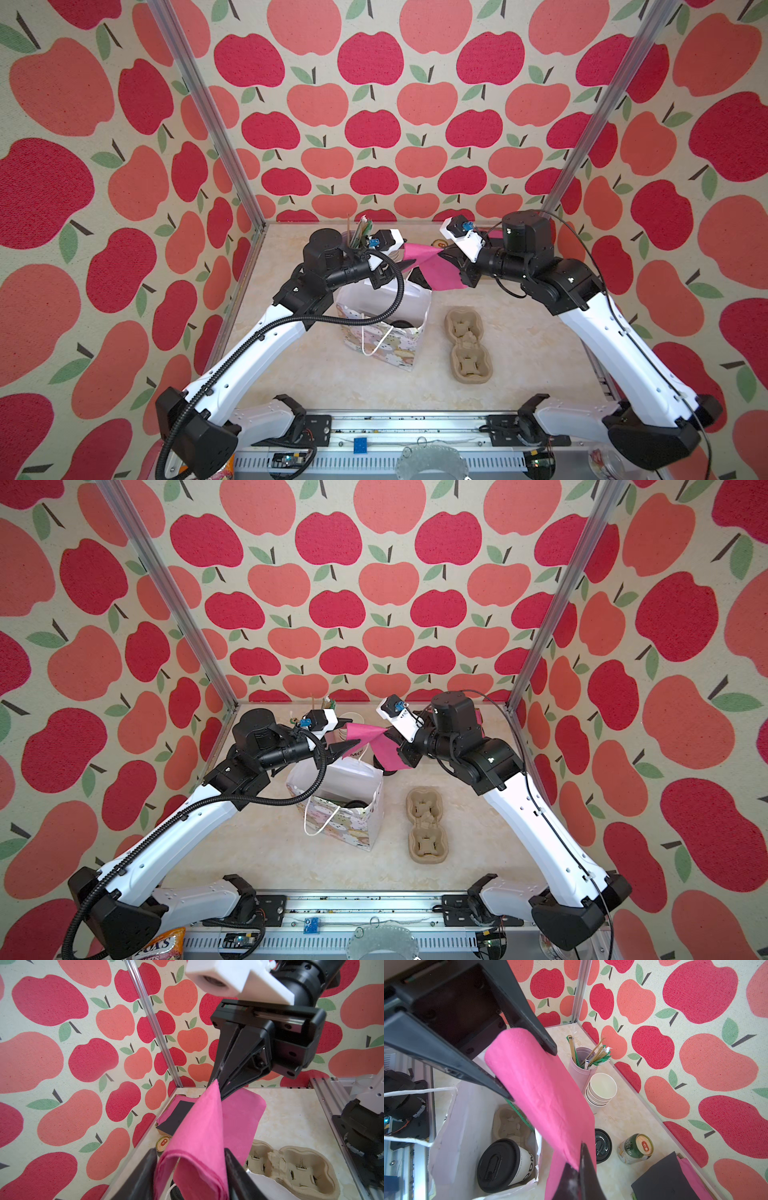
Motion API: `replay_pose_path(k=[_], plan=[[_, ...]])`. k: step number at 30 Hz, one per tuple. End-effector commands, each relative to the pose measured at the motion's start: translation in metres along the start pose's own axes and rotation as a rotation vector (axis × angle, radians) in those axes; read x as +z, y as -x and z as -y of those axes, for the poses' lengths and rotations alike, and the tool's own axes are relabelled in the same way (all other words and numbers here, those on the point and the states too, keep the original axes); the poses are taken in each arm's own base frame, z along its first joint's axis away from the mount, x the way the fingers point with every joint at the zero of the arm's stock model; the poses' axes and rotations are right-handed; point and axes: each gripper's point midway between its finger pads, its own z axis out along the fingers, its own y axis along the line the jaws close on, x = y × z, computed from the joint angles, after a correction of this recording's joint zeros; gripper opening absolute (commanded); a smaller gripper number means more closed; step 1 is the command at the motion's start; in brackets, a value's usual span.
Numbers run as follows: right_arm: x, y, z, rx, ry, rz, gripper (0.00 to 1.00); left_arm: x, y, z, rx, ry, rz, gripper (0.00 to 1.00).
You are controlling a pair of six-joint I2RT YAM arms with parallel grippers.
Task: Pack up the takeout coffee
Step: 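Grasp the pink napkin with the left gripper and release it from the right gripper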
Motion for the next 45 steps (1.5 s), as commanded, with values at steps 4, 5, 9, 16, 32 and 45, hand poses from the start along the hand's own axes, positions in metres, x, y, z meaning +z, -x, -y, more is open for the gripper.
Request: replay_pose_path(k=[4,5,9,16,32,45], plan=[[-0.006,0.0,-0.008,-0.018,0.024,0.008,0.01,-0.002,0.01,0.003,-0.018,-0.05,0.018,0.28],[-0.006,-0.001,-0.008,-0.021,0.021,0.006,0.01,-0.003,0.01,0.003,-0.016,-0.048,0.018,0.23],[-0.005,-0.007,-0.007,-0.027,0.011,-0.011,0.06,-0.006,0.011,0.001,-0.004,-0.036,0.019,0.03],[-0.003,-0.022,-0.003,-0.035,-0.02,-0.074,0.39,-0.013,0.02,0.003,0.045,-0.041,0.021,0.0],[-0.003,-0.043,-0.001,-0.039,-0.057,-0.129,0.25,-0.036,0.04,0.006,0.184,-0.054,-0.073,0.0],[0.005,-0.056,-0.002,-0.036,-0.056,-0.147,0.22,-0.054,0.045,0.002,0.257,-0.013,-0.145,0.0]])
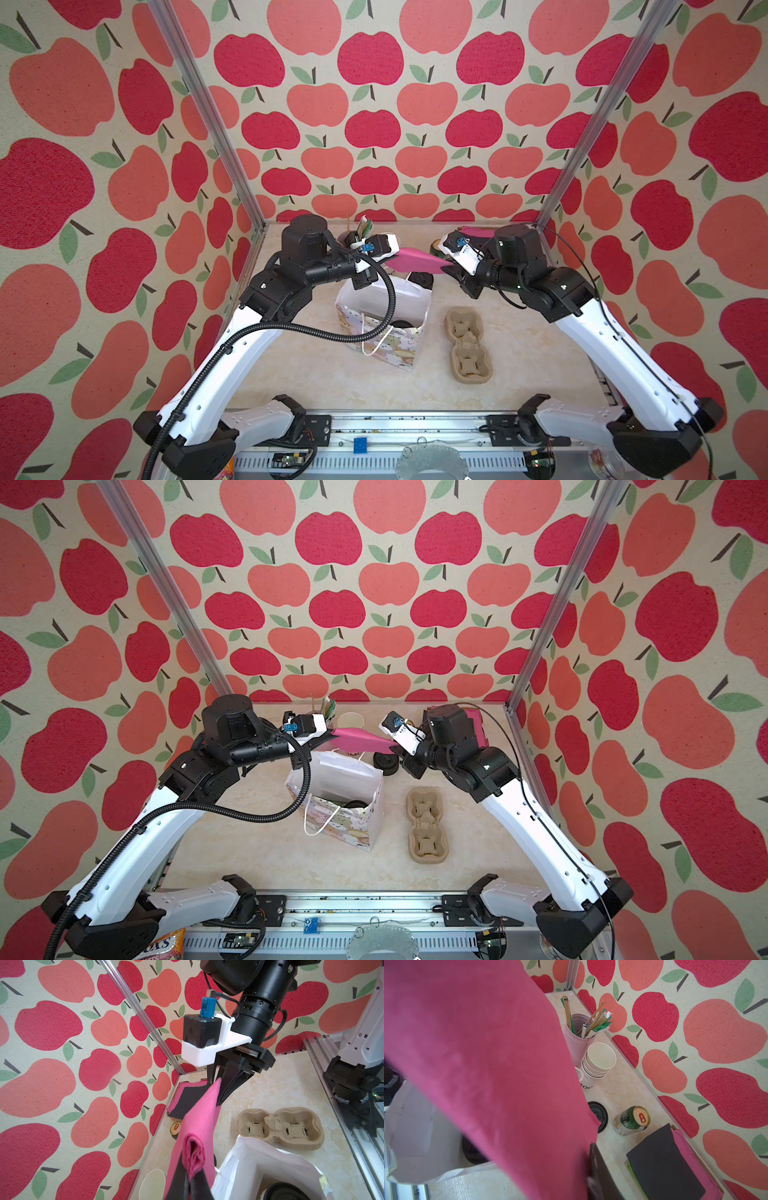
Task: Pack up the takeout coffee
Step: 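Grasp the pink napkin with the left gripper and release it from the right gripper, then lower the pink napkin into the bag beside the cup with the left gripper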
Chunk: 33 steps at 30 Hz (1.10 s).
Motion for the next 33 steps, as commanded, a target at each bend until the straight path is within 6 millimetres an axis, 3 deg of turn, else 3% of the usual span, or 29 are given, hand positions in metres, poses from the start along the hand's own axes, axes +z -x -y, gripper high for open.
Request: replay_pose_path(k=[1,9,23,28,33], plan=[[-0.001,-0.005,0.0,-0.008,-0.022,-0.004,0.22,-0.016,0.009,-0.005,0.053,0.033,-0.018,0.0],[0.005,-0.013,0.002,-0.009,-0.041,-0.021,0.25,-0.027,0.01,-0.006,0.085,0.052,-0.06,0.0],[0.01,-0.02,0.005,0.009,-0.072,-0.019,0.43,-0.062,0.001,-0.008,0.198,0.105,-0.237,0.0],[0.013,-0.023,0.005,0.016,-0.069,-0.025,0.51,-0.073,-0.019,-0.011,0.225,0.133,-0.358,0.0],[0.016,-0.026,0.004,0.021,-0.067,-0.037,0.7,-0.073,-0.044,-0.007,0.226,0.106,-0.46,0.0]])
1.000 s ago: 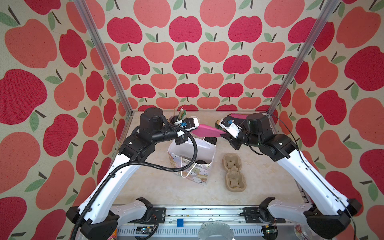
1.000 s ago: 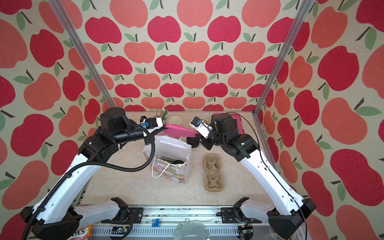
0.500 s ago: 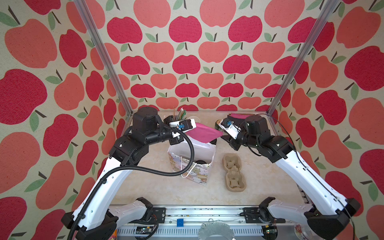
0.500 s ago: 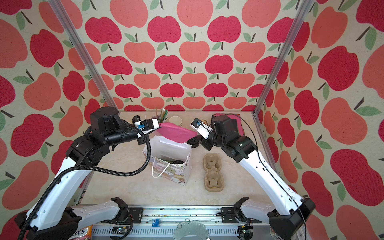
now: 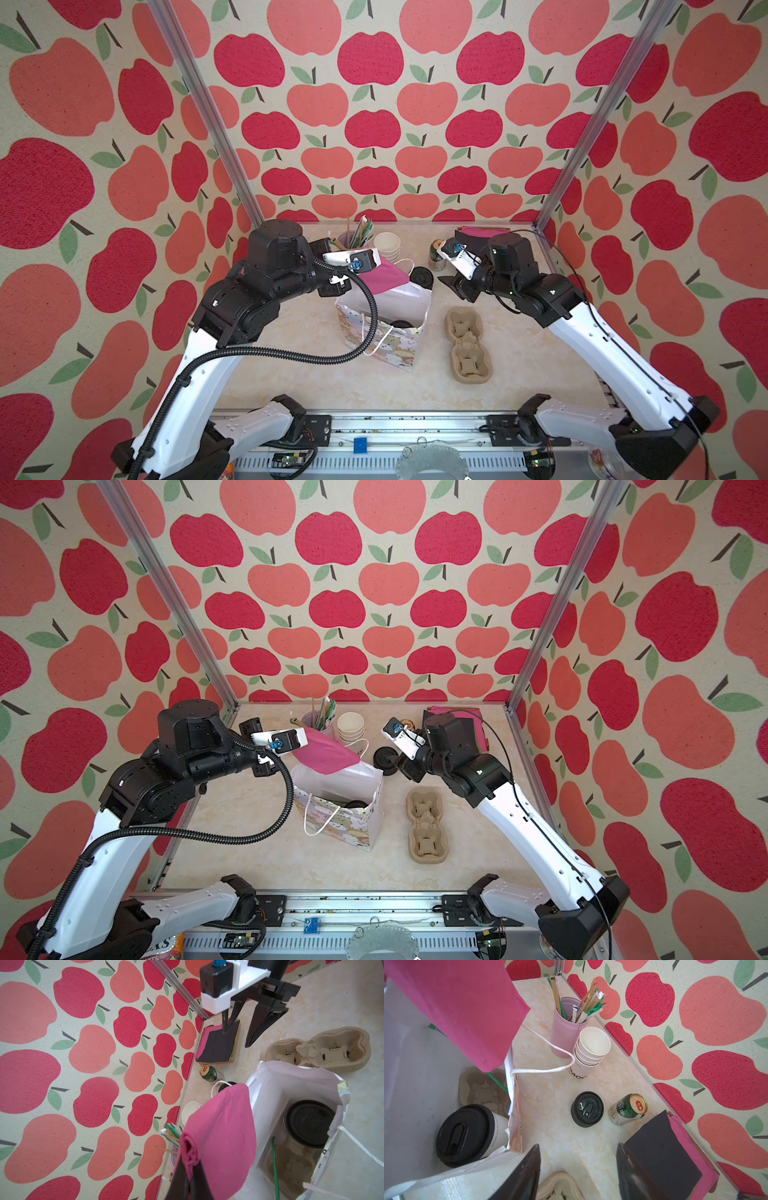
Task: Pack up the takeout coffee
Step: 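Lower the pink napkin into the bag beside the cup with the left gripper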
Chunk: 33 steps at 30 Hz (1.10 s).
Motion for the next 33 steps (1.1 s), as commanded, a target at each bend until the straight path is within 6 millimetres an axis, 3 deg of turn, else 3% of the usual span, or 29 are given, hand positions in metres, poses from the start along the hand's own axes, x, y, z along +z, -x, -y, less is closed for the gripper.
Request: replay_pose_path(k=[1,4,8,20,33], plan=[[0.001,-0.003,-0.001,0.007,-0.006,-0.006,0.76,0.002,-0.021,0.01,0.02,-0.034,-0.1,0.0],[0.003,-0.006,-0.001,0.01,-0.008,-0.017,0.88,0.005,-0.022,0.016,0.004,-0.068,-0.096,0.0],[0.004,-0.008,-0.001,0.014,-0.01,-0.024,0.96,0.011,-0.024,0.023,-0.022,-0.114,-0.107,0.0],[0.011,-0.015,-0.001,0.01,-0.01,-0.054,0.97,0.038,-0.053,0.046,-0.057,-0.224,-0.235,0.0],[0.016,-0.019,-0.001,0.006,-0.008,-0.071,0.98,0.07,-0.061,0.075,-0.081,-0.39,-0.263,0.0]])
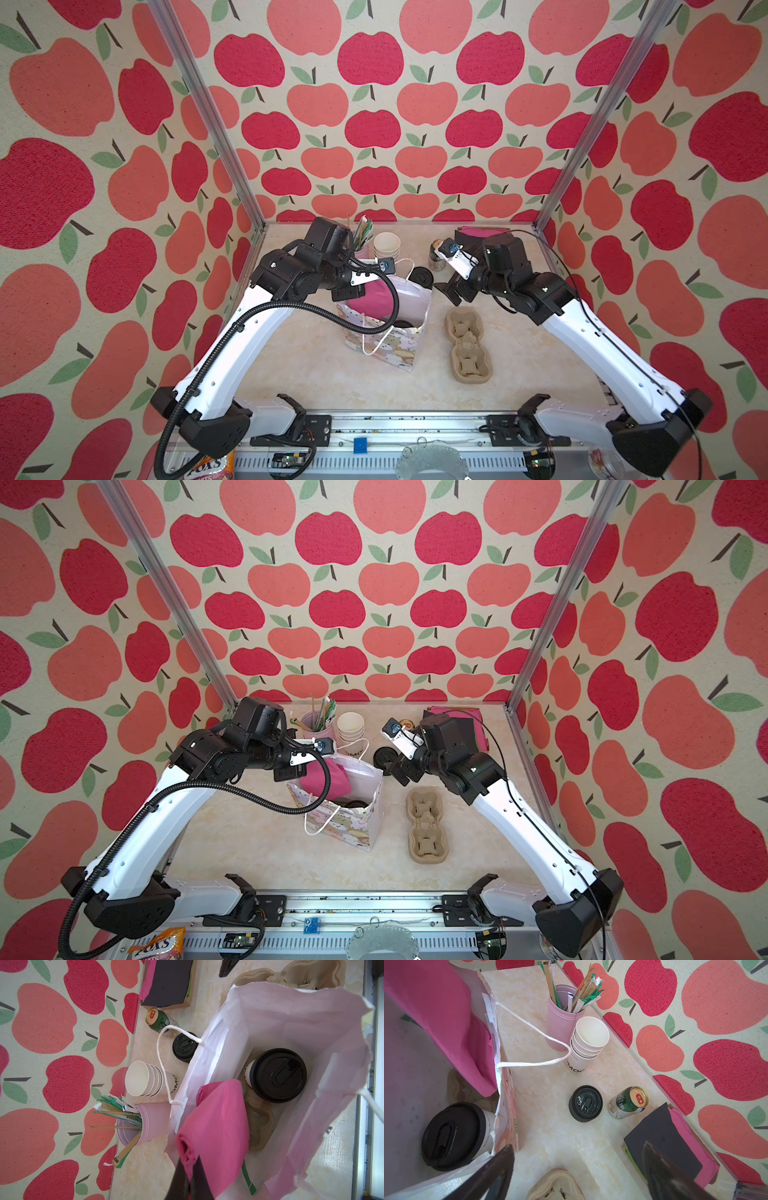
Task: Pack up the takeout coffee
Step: 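Lower the pink napkin into the bag beside the cup with the left gripper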
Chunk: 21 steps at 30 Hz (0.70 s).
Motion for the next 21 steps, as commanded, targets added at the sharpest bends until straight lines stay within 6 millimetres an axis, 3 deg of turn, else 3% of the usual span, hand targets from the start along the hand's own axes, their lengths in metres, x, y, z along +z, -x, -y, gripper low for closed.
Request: replay_pose_path(k=[1,13,17,21], plan=[[0.003,-0.007,-0.003,-0.008,0.004,-0.026,0.98,0.009,0.002,0.015,-0.003,-0.08,0.001,0.0],[0.007,-0.012,-0.003,-0.013,0.003,-0.046,0.98,0.044,-0.007,0.037,0.012,-0.227,-0.094,0.0],[0.007,-0.013,-0.003,-0.016,0.002,-0.049,0.98,0.039,-0.01,0.029,0.019,-0.194,-0.126,0.0],[0.007,-0.013,-0.003,-0.018,0.0,-0.05,0.98,0.022,-0.005,0.018,0.027,-0.135,-0.123,0.0]])
